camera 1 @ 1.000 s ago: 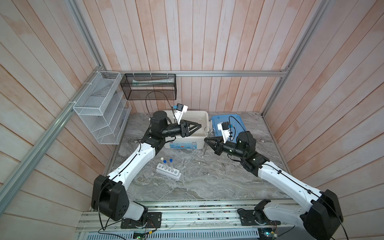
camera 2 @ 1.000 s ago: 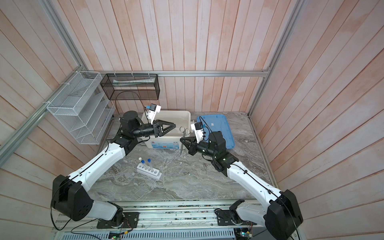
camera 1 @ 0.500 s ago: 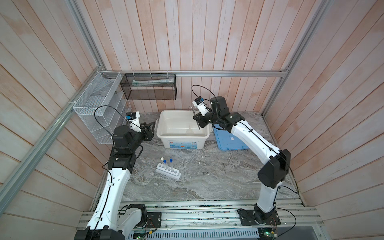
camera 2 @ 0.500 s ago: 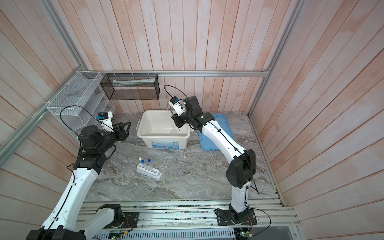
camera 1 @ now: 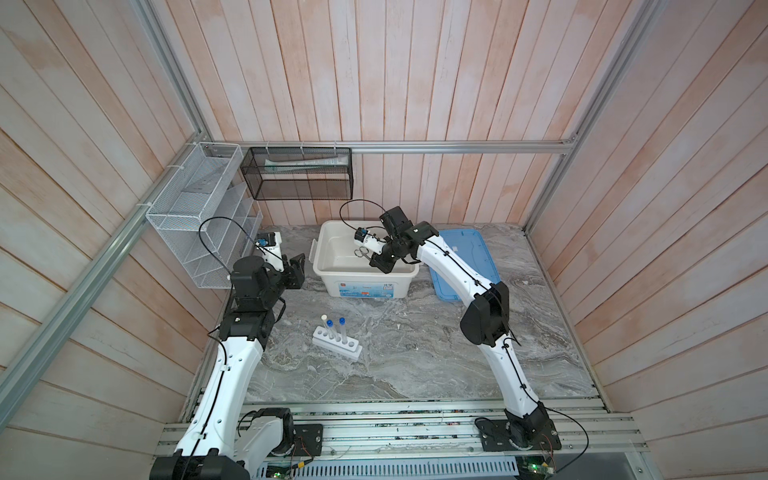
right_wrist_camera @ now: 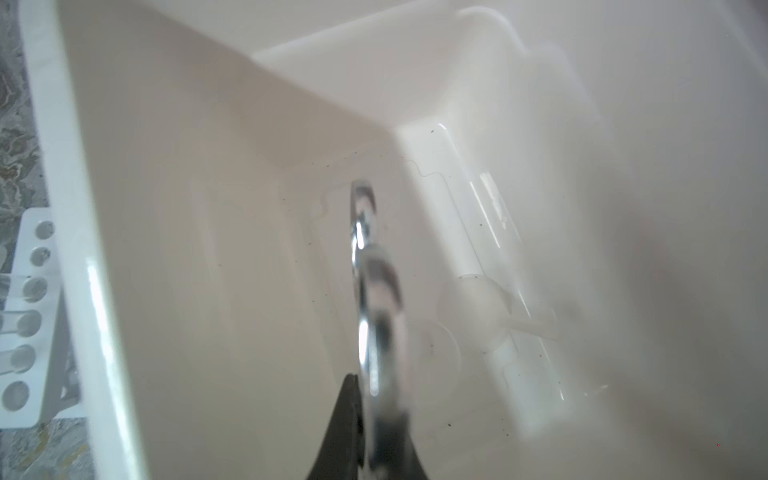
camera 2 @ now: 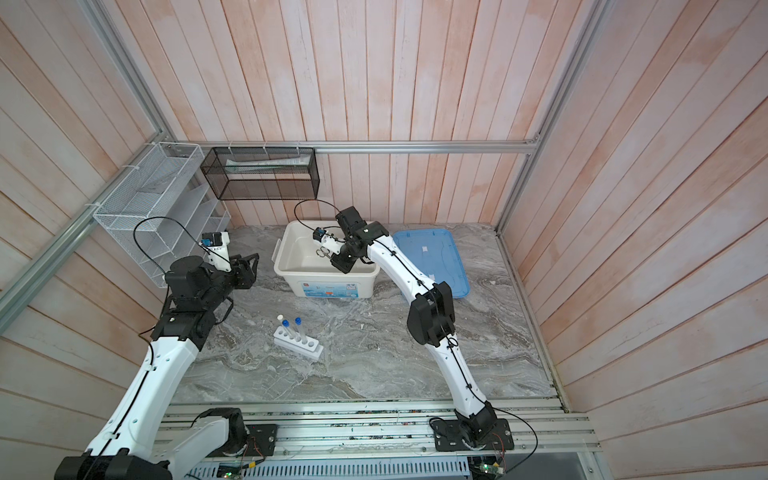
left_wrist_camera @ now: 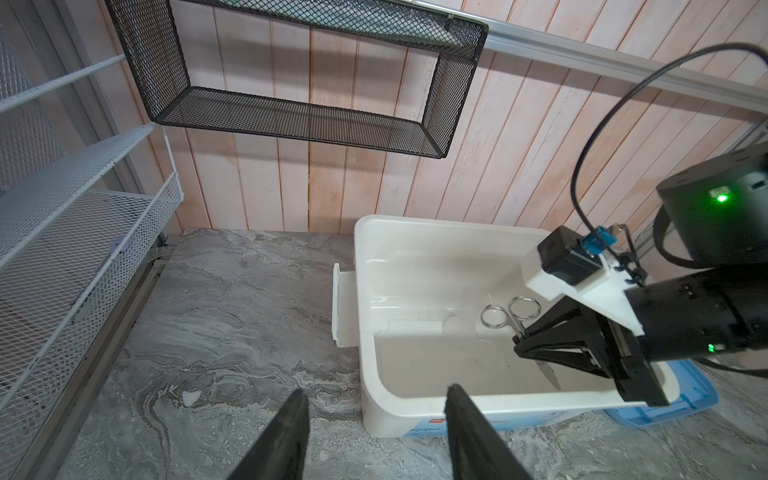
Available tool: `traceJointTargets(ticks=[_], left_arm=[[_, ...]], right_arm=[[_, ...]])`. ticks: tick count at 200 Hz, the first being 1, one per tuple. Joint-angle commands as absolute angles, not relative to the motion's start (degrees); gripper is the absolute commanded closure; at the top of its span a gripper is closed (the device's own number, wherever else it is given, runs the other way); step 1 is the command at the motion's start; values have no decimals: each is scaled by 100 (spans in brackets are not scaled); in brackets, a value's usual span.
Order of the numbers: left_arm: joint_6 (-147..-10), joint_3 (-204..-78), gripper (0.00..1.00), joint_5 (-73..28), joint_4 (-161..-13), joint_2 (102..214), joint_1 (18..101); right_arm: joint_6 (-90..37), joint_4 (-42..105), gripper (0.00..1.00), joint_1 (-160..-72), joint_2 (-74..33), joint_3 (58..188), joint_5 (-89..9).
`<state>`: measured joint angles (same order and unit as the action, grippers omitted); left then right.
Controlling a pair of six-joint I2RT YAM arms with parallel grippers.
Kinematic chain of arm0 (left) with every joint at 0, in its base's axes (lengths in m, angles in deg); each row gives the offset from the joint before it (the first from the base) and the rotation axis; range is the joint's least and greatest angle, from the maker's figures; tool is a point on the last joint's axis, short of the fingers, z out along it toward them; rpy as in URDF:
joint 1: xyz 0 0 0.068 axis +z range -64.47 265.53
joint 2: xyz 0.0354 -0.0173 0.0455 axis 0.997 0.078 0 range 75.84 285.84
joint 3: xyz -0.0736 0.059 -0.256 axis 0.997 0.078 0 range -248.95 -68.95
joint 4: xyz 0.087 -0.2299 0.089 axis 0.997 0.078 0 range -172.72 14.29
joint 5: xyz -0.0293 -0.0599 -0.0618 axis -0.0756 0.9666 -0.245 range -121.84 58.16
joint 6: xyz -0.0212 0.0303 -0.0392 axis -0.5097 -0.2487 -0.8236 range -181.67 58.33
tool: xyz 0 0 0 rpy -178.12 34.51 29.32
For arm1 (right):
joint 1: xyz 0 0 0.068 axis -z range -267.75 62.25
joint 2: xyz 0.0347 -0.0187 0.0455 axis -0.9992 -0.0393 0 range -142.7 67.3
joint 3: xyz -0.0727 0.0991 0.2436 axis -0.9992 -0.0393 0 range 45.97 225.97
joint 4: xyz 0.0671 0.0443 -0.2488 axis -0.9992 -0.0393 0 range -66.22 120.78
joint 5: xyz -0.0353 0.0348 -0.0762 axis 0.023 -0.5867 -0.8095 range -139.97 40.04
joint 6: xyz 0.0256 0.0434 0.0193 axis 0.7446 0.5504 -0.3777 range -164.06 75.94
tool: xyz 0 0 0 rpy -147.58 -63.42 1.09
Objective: Organize the chemistry lab equipment
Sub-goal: 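Lower the scissors into the white bin with the right gripper while the left arm withdraws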
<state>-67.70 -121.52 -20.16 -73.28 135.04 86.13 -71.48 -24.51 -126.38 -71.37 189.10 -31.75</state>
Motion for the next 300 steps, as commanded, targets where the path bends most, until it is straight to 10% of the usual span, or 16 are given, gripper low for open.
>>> traceJointTargets(ticks=[1, 300], left_arm=[[-6673, -12116, 46, -2010, -7392, 13572, 8630], [-6721, -12098, 52, -1558, -7469, 13910, 8878]], right_arm=[[-7458, -2761, 100, -12699, -7355, 19585, -2745], [-7868, -2410, 100, -12493, -7513, 18500, -1480]])
